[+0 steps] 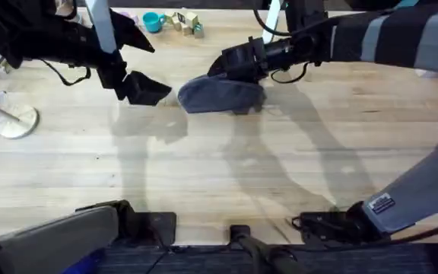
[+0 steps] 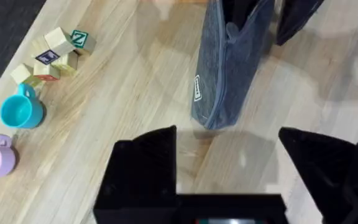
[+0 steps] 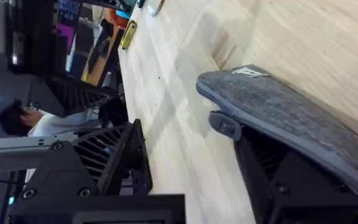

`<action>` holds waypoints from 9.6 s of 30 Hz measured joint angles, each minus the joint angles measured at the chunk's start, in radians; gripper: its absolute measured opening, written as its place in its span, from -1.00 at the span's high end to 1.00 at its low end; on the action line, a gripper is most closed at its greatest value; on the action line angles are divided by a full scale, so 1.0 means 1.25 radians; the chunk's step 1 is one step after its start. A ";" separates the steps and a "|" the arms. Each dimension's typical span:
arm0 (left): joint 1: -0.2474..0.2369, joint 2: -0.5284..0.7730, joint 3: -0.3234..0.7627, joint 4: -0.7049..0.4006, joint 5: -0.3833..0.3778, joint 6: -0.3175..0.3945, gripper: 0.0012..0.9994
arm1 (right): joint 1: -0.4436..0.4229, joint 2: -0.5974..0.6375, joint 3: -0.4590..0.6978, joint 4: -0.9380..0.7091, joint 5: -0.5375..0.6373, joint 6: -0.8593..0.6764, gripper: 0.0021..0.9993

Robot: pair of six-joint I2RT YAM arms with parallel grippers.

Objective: Unzip the bag, pick up the pens from the table one at a time and place them inside, then zip the bag closed.

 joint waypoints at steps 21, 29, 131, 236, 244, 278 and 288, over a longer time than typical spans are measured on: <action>0.000 0.000 0.000 0.000 -0.002 0.000 -0.99 | 0.009 -0.071 0.001 0.013 -0.057 0.016 -0.99; 0.000 0.000 0.000 0.000 -0.002 0.000 -0.99 | 0.044 -0.109 0.029 0.018 -0.085 0.033 -0.99; 0.000 0.000 0.000 -0.006 -0.002 0.000 -0.99 | 0.206 -0.049 0.226 -0.396 0.708 -0.649 0.92; -0.053 0.359 -0.001 0.124 0.224 0.146 0.92 | -0.112 -0.004 0.225 -0.522 0.785 -0.572 0.94; -0.053 0.359 -0.001 0.124 0.224 0.146 0.92 | -0.111 0.025 0.214 -0.490 0.787 -0.527 0.94; -0.046 0.359 -0.001 0.127 0.228 0.142 -0.99 | -0.007 -0.221 0.222 -0.536 0.787 -0.493 -1.00; -0.046 0.331 0.101 -0.025 0.120 0.039 -0.99 | 0.001 -0.297 0.222 -0.534 0.787 -0.493 -1.00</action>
